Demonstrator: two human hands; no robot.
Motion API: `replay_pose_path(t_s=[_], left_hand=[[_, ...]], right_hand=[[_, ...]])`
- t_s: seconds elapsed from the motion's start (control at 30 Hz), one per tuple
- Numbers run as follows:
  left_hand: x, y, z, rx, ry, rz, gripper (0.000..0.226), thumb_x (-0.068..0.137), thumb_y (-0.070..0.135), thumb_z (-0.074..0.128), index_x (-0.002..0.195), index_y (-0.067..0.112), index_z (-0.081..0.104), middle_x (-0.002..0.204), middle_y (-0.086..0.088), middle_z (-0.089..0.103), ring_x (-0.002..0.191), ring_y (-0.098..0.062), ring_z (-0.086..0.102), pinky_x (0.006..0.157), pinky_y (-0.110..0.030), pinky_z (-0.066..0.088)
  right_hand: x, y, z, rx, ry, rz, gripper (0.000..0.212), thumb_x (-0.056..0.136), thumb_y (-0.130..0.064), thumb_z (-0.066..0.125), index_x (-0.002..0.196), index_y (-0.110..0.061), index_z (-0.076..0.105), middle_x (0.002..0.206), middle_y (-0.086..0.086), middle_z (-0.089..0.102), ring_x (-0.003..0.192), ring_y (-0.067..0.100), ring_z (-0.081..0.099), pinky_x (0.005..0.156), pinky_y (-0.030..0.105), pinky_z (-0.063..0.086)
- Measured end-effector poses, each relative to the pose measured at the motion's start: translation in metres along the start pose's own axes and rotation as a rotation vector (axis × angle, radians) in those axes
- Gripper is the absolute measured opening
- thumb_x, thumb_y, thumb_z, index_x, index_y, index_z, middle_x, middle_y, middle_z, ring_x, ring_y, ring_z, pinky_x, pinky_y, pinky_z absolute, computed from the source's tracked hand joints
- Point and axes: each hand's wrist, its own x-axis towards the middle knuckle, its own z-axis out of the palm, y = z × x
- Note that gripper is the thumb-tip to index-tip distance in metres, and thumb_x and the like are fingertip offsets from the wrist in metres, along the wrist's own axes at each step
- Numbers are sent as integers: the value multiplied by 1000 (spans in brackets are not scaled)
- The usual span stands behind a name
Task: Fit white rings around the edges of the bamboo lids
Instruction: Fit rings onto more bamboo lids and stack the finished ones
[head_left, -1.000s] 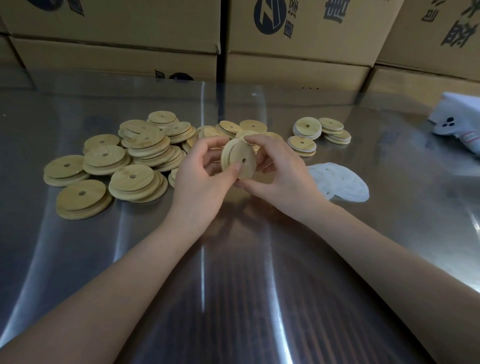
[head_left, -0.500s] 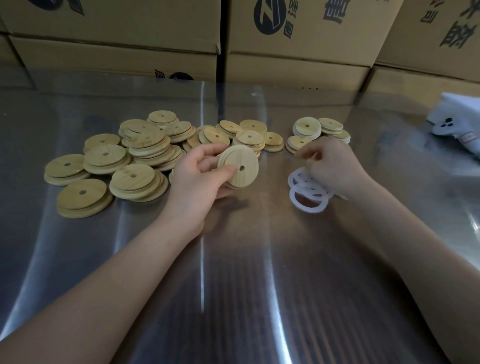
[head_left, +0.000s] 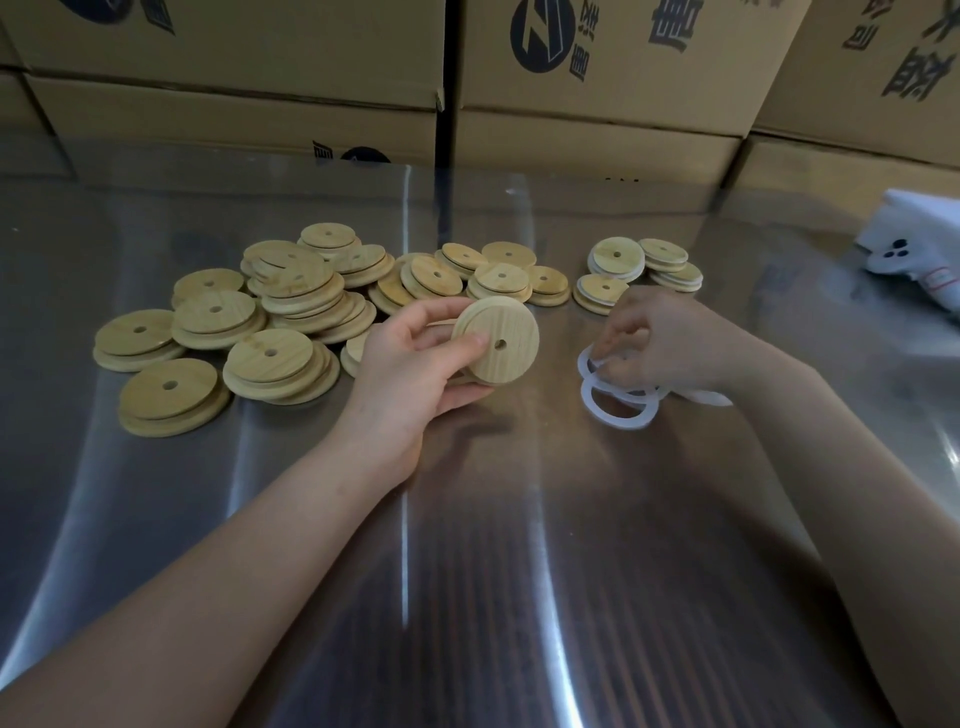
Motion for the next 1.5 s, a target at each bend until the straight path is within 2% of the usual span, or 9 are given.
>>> replay_pose_path(t_s=[0.27, 0.47, 0.53, 0.73, 0.9, 1.17, 1.3, 1.4, 1.5], left_hand=[[3, -5, -2, 18, -22, -16, 27, 87, 0, 67, 107, 17, 66, 96, -6, 76, 89, -20, 74, 71, -35, 61], [6, -6, -2, 22, -18, -34, 27, 87, -1, 67, 107, 17, 66, 95, -6, 76, 86, -19, 74, 68, -34, 61], [6, -6, -3, 16, -17, -36, 27, 87, -1, 67, 107, 16, 66, 95, -7, 75, 85, -19, 74, 67, -34, 60], [6, -5, -3, -16, 3, -38, 35, 87, -2, 67, 117, 15, 62, 100, -7, 75, 88, -19, 74, 68, -36, 61], [4, -3, -3, -20, -10, -53, 29, 88, -1, 66, 112, 14, 65, 97, -3, 76, 92, -18, 73, 72, -33, 61], [4, -2, -2, -69, -35, -77, 27, 92, 0, 59, 116, 14, 60, 101, -9, 74, 97, -27, 72, 78, -44, 61], [0, -1, 1, -118, -159, -106, 35, 97, 1, 52, 120, 25, 63, 99, -10, 74, 97, -27, 73, 73, -46, 60], [-2, -1, 5, -138, -197, -135, 30, 99, 5, 49, 118, 20, 67, 109, -15, 72, 101, -29, 71, 75, -47, 60], [-3, 1, 6, -134, -205, -159, 29, 102, 24, 45, 122, 17, 65, 116, -11, 71, 106, -29, 69, 81, -50, 59]], right_hand=[[0, -2, 0, -45, 2, -41, 4, 76, -21, 75, 76, -17, 74, 104, -5, 56, 93, 7, 51, 69, 12, 37], [-3, -10, -3, -113, -59, -58, 6, 81, -21, 72, 81, -16, 71, 106, -2, 57, 102, 17, 50, 93, 42, 43], [-4, -12, -3, -104, -61, -64, 4, 84, -20, 69, 82, -16, 69, 105, -1, 57, 102, 17, 51, 94, 43, 43], [-9, -21, -4, 278, 46, -26, 11, 83, -11, 65, 76, -18, 67, 81, -3, 71, 73, 4, 63, 64, 11, 49], [-12, -26, -6, 555, -7, -76, 14, 87, -6, 69, 88, -20, 73, 79, 0, 74, 75, 11, 67, 74, 22, 55], [-20, -39, -11, 832, -129, -214, 17, 79, -14, 70, 93, -22, 77, 73, -3, 71, 59, 9, 57, 55, 19, 48], [-21, -54, 0, 970, -74, -299, 19, 79, -5, 67, 97, -11, 71, 75, 1, 67, 53, 12, 57, 49, 21, 49], [-21, -61, 10, 971, 1, -343, 28, 84, 9, 65, 102, -12, 68, 79, 6, 66, 59, 14, 60, 49, 24, 52], [-21, -64, 16, 953, 80, -349, 31, 84, 12, 65, 102, -13, 66, 78, 7, 65, 62, 13, 60, 49, 23, 51]])
